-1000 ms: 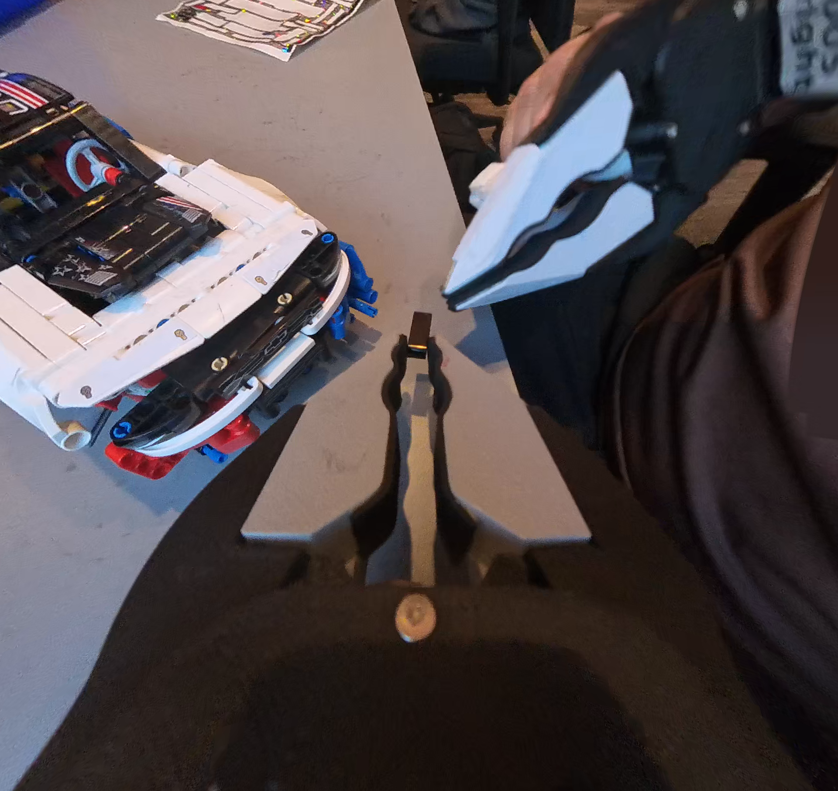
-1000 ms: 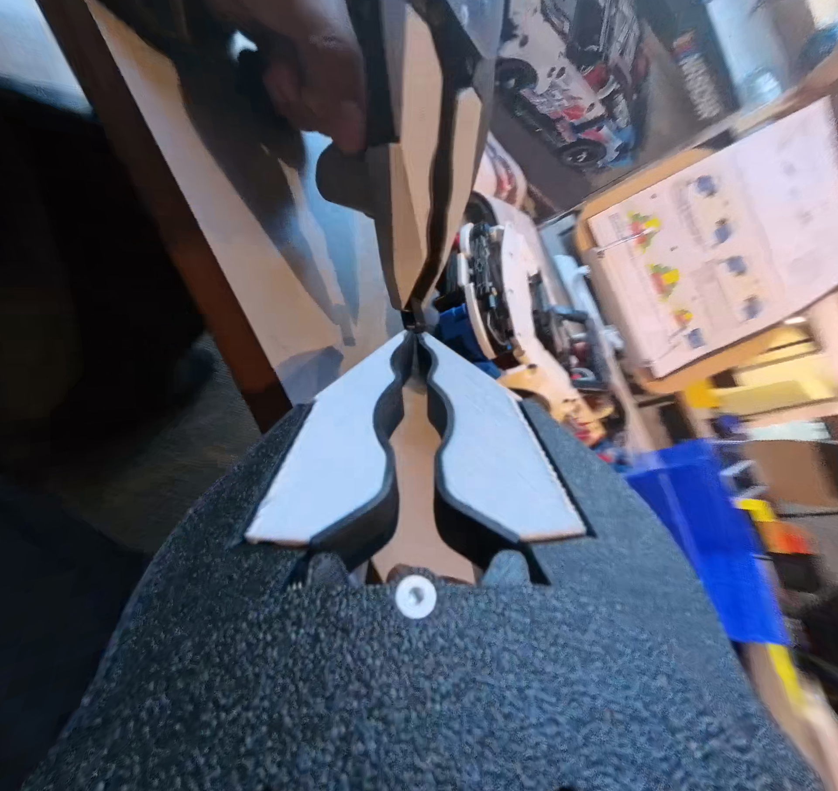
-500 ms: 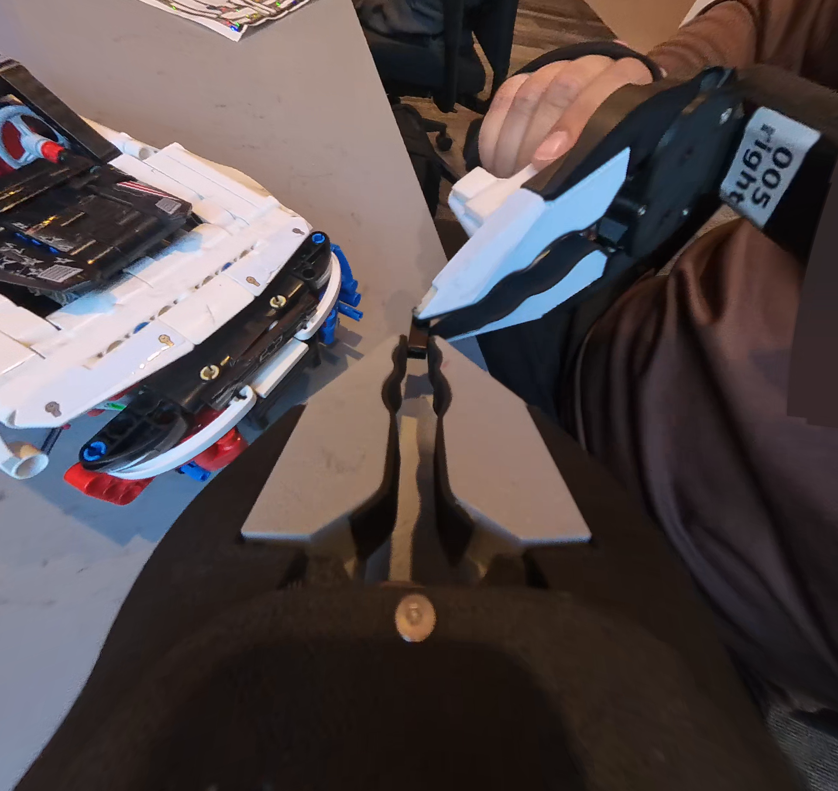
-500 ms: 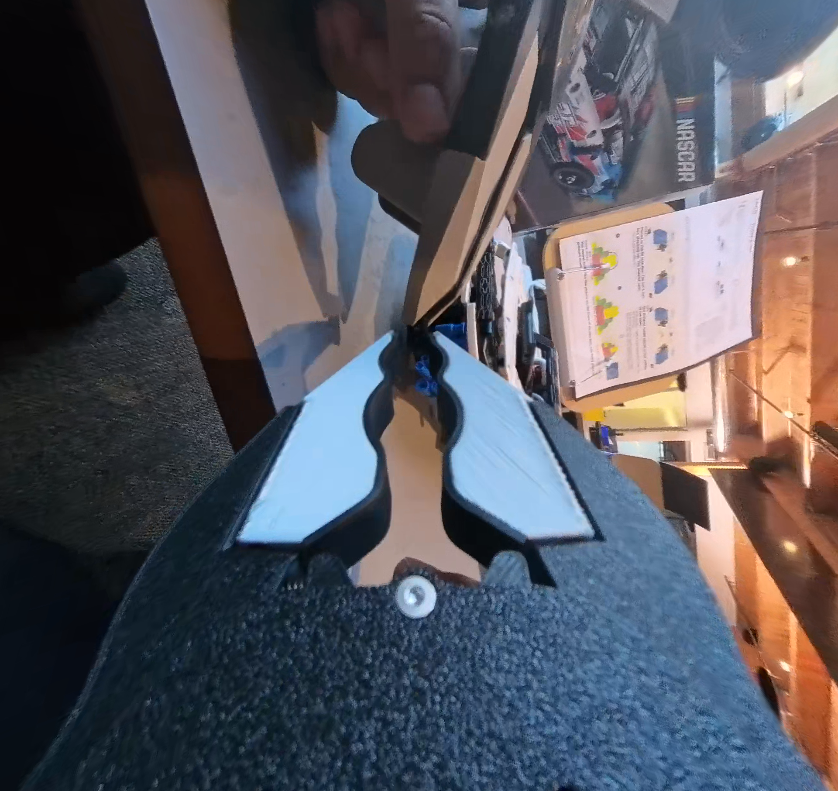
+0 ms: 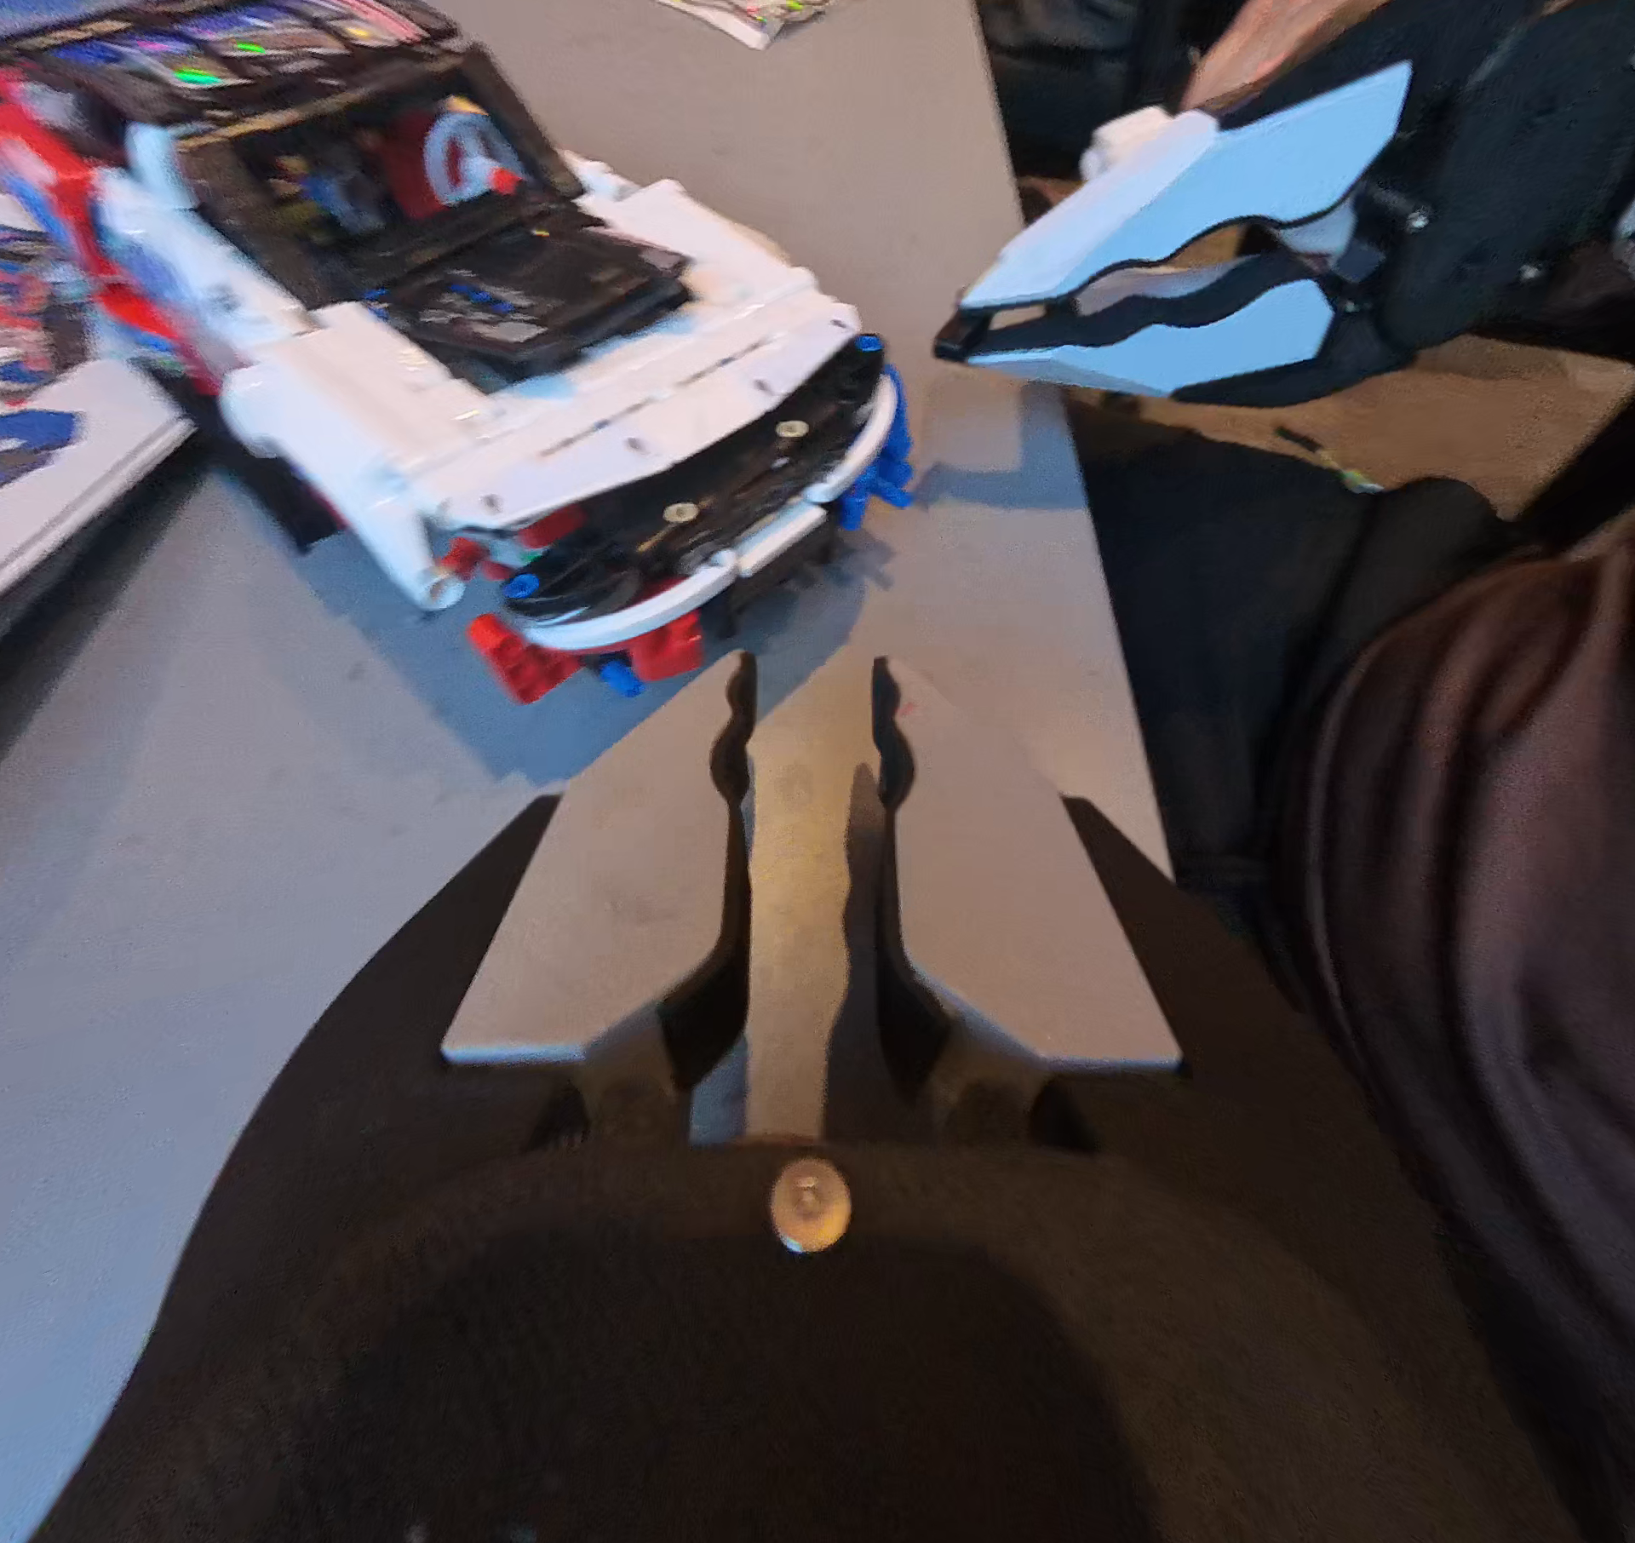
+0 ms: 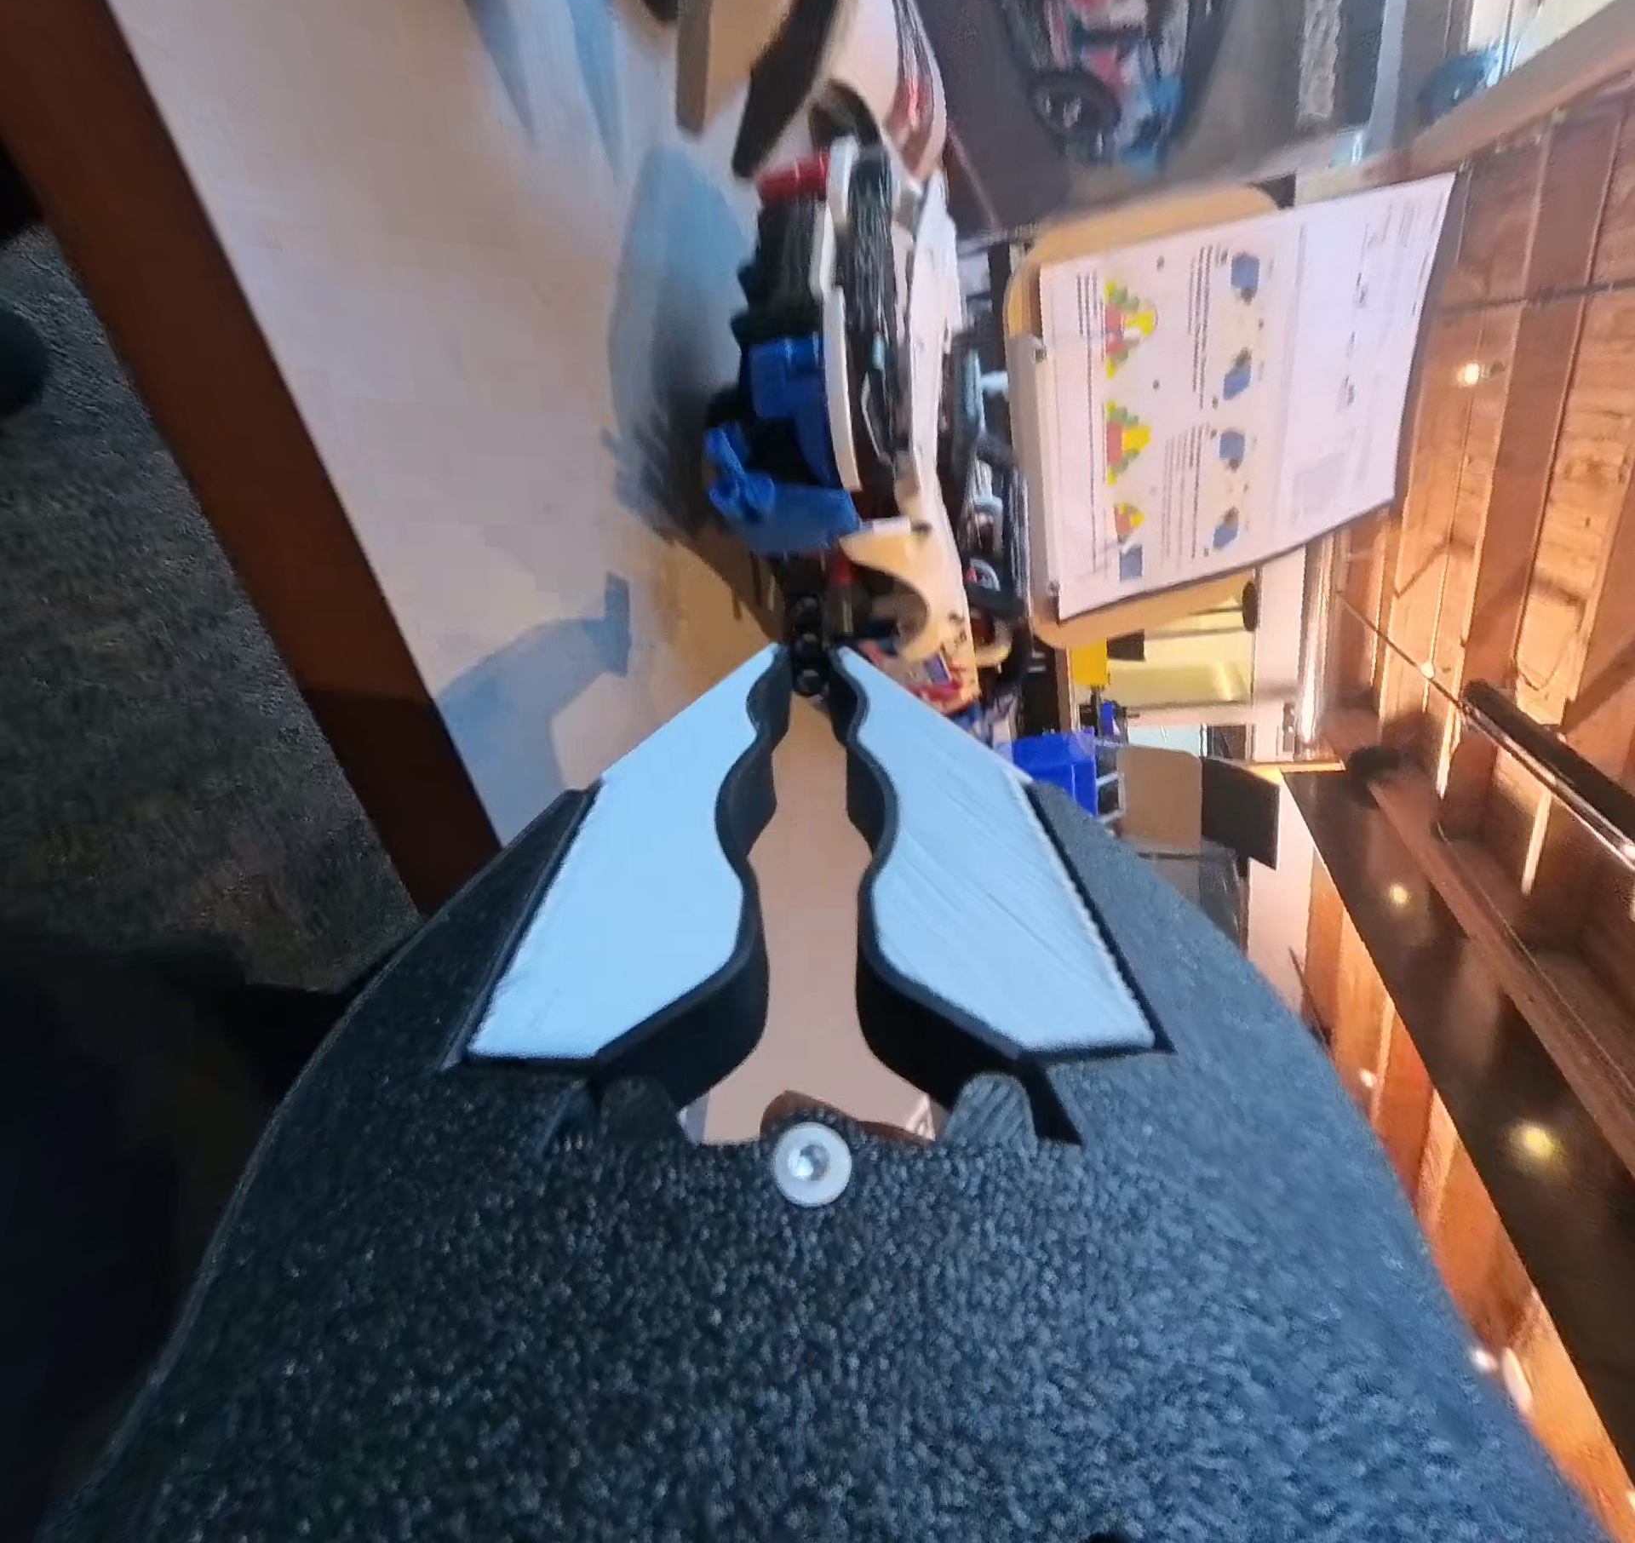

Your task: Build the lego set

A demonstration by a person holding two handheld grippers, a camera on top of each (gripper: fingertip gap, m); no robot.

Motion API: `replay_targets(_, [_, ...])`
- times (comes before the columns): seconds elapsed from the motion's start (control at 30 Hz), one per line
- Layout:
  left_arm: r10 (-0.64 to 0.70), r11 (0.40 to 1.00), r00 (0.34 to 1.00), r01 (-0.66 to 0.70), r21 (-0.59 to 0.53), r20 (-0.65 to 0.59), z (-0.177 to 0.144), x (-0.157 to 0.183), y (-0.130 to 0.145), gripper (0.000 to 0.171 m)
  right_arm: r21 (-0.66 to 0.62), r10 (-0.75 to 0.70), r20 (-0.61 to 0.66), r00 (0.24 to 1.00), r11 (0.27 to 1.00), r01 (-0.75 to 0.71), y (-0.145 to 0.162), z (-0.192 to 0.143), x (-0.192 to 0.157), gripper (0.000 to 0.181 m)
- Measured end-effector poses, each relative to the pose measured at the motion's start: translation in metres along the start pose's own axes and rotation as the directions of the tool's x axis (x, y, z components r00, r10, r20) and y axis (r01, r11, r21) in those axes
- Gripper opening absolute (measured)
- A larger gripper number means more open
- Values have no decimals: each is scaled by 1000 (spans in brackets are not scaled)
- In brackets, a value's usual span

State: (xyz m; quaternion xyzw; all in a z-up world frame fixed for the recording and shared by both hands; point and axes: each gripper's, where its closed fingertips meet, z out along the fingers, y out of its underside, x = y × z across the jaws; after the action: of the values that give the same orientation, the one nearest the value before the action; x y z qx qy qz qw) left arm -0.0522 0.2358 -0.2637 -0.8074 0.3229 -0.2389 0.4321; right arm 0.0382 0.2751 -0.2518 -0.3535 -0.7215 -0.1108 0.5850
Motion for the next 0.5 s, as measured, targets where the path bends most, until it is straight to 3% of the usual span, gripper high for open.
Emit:
replay_targets(0.1, [-30, 997, 994, 23, 72, 103, -10, -17, -7, 27, -42, -2, -19, 1000, 999, 1, 12, 1, 5, 8])
replay_targets(0.13, [-34, 996, 988, 22, 81, 147, -13, -23, -8, 36, -39, 1, -20, 1000, 999, -2, 9, 1, 5, 8])
replay_targets(0.2, [-6, 998, 956, -14, 68, 292, -20, -40, -10, 72, -14, 4, -15, 1000, 1000, -4, -6, -2, 2, 8])
replay_targets(0.3, [187, 981, 869, -193, -34, 458, -25, -54, -13, 100, 1, -10, 1, 1000, 1000, 10, -25, -3, -8, 8])
replay_targets(0.5, [502, 859, 720, -477, -184, 479, -9, -51, -21, 91, 7, -19, 25, 999, 1000, 19, -37, 2, -22, 8])
